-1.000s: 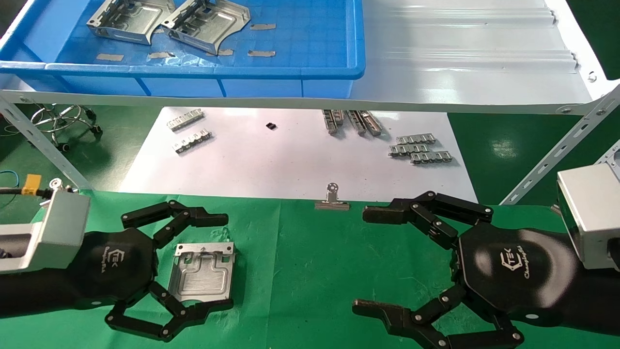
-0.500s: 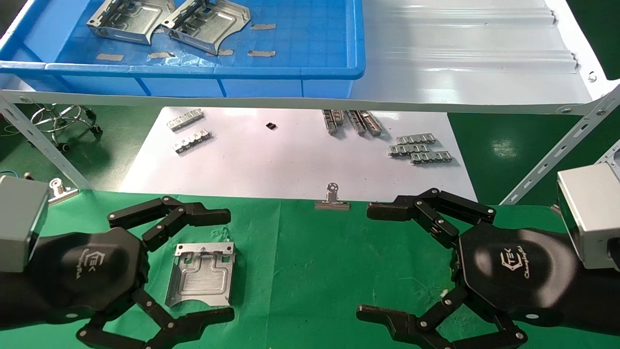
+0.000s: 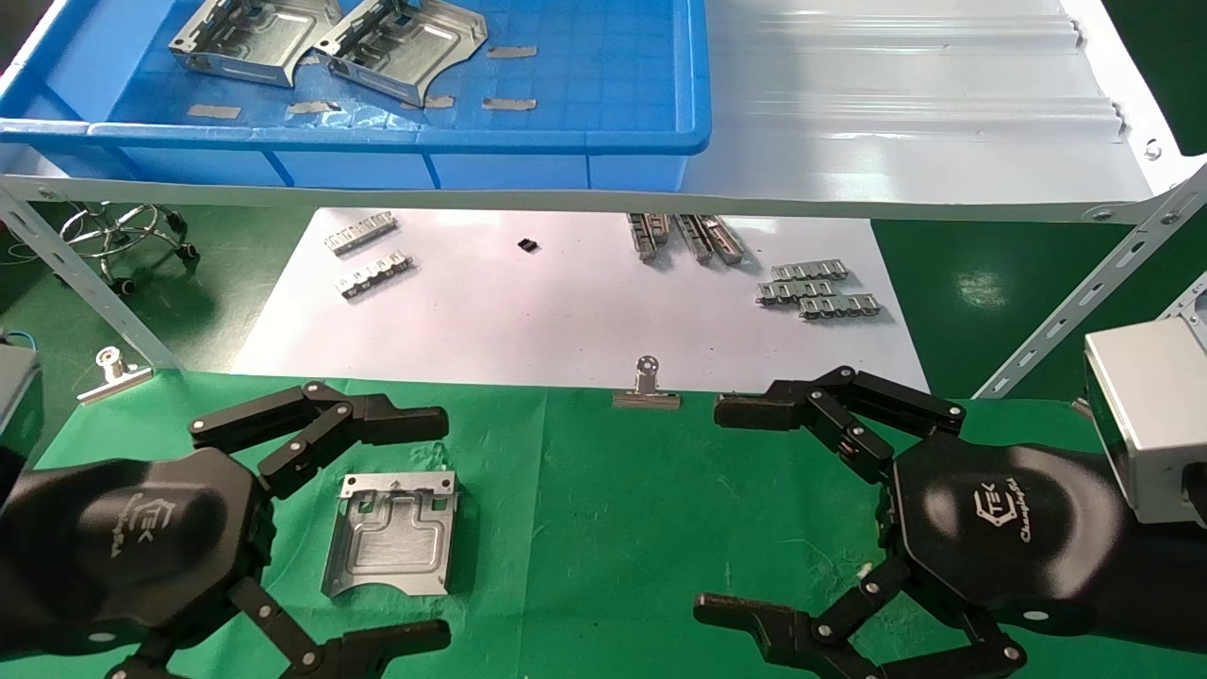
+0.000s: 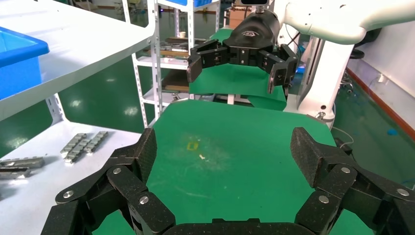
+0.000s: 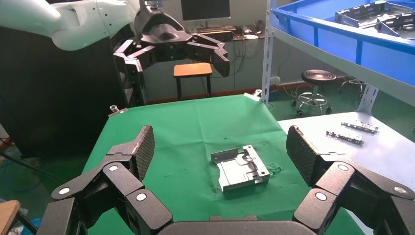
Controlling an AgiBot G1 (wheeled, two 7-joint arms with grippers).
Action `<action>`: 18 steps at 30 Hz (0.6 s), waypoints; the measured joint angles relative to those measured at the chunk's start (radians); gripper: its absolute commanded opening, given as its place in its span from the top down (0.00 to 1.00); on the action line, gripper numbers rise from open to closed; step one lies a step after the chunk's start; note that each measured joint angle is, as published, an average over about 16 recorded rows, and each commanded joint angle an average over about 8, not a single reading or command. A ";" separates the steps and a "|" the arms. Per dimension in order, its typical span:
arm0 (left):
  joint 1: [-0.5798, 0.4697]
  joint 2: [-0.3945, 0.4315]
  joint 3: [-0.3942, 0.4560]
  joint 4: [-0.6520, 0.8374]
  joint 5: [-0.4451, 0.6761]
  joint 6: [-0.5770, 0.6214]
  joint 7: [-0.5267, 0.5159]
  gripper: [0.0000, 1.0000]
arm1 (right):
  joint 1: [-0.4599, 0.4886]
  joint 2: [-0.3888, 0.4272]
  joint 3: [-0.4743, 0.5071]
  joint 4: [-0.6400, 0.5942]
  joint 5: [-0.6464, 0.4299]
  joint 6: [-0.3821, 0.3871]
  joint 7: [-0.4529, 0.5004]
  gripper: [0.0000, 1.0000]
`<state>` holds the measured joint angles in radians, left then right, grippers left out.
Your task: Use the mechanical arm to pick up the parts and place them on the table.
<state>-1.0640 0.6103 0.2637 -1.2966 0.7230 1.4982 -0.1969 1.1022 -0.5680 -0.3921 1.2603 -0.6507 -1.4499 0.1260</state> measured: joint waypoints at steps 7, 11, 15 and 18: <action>-0.003 0.000 0.005 0.004 0.002 -0.001 0.004 0.00 | 0.000 0.000 0.000 0.000 0.000 0.000 0.000 0.00; -0.005 0.000 0.009 0.007 0.003 -0.001 0.005 0.00 | 0.000 0.000 0.000 0.000 0.000 0.000 0.000 0.00; -0.007 0.000 0.011 0.008 0.004 -0.001 0.007 0.00 | 0.000 0.000 0.000 0.000 0.000 0.000 0.000 0.00; -0.007 0.000 0.012 0.009 0.005 -0.001 0.007 0.00 | 0.000 0.000 0.000 0.000 0.000 0.000 0.000 0.00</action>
<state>-1.0714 0.6106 0.2753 -1.2876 0.7277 1.4967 -0.1898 1.1022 -0.5679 -0.3921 1.2603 -0.6507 -1.4499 0.1260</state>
